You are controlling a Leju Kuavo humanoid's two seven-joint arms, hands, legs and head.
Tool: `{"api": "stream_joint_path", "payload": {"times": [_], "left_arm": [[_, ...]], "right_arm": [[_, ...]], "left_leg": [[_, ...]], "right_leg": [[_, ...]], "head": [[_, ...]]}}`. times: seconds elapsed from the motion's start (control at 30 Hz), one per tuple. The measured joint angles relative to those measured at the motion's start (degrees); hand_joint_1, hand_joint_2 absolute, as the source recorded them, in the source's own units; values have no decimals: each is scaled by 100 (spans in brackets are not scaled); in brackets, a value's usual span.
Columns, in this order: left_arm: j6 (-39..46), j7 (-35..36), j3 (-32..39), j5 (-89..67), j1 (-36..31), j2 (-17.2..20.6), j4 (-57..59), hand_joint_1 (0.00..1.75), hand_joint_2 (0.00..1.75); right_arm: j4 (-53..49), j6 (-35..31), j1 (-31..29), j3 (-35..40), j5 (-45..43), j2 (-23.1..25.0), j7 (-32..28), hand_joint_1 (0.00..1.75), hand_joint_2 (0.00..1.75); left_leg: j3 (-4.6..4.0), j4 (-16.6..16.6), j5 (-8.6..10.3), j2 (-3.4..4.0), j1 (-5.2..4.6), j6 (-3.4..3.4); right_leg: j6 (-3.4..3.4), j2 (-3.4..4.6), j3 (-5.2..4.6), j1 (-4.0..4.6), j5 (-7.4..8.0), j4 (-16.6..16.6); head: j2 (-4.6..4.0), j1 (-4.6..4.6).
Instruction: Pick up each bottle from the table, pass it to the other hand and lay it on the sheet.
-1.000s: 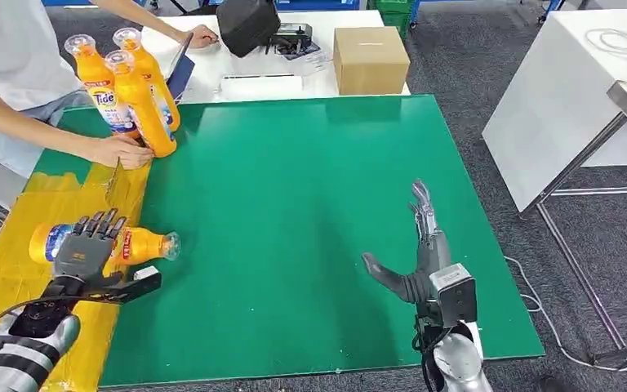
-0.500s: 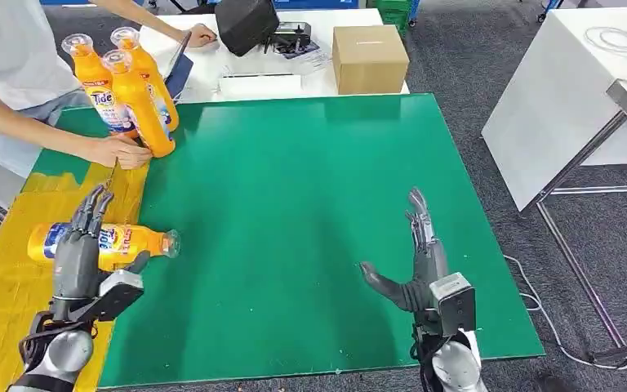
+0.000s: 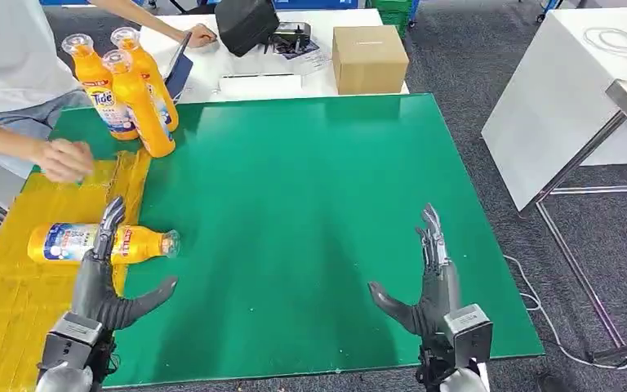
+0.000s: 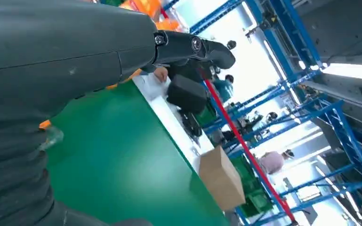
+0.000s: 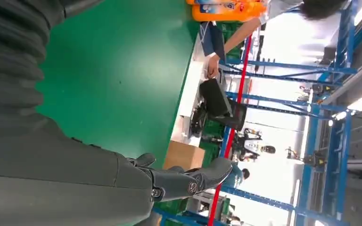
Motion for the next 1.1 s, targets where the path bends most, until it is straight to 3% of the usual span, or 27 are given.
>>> {"api": "stream_joint_path", "payload": {"times": [0.17, 0.2, 0.27, 0.3, 0.57, 0.77, 1.1], "left_arm": [[-9, 7, -46, 9, 21, -52, -7, 0, 175], [-9, 7, -50, 9, 20, -55, -7, 0, 175], [-9, 7, -57, 13, 21, -66, -7, 0, 175], [-9, 9, -59, 15, 21, -74, -7, 0, 175], [-713, 345, -650, 468, 42, -269, 247, 0, 175], [-726, 393, -1100, 662, -53, -387, 577, 0, 175], [-726, 396, -1257, 689, -124, -433, 759, 0, 175]], "right_arm": [[-46, -2, 25, 0, 4, 0, -9, 0, 175], [-55, -2, 26, 0, 4, 0, -9, 0, 0], [-57, -2, 26, 0, 4, 0, -11, 0, 0], [-57, -2, 27, 0, 4, 0, -11, 0, 175], [-57, -326, 129, 0, 168, 13, -31, 0, 175], [-11, -343, 119, 37, 166, 33, -2, 0, 175], [20, -304, 117, 96, 160, 33, 0, 0, 175]], "left_leg": [[1, 0, 1, 1, 2, 0], [1, 0, 1, 0, 2, 0], [1, 0, 1, 0, 2, 0], [0, 0, 1, 0, 1, 0], [-4, 0, 0, -3, -1, 0], [-2, 0, 0, -3, -1, 1], [-4, 0, 0, -2, 1, 0]], "right_leg": [[0, 0, 2, 2, 0, 1], [0, 0, 2, 2, 0, 1], [0, 0, 2, 2, 0, 1], [0, 0, 1, 1, 0, 1], [1, -1, 0, -2, 0, 0], [1, -1, 1, -1, 0, 0], [0, -1, 1, 1, 0, 0]], "head": [[0, 2], [0, 2], [0, 2], [0, 0], [0, 2], [0, 0], [0, 0]]}}
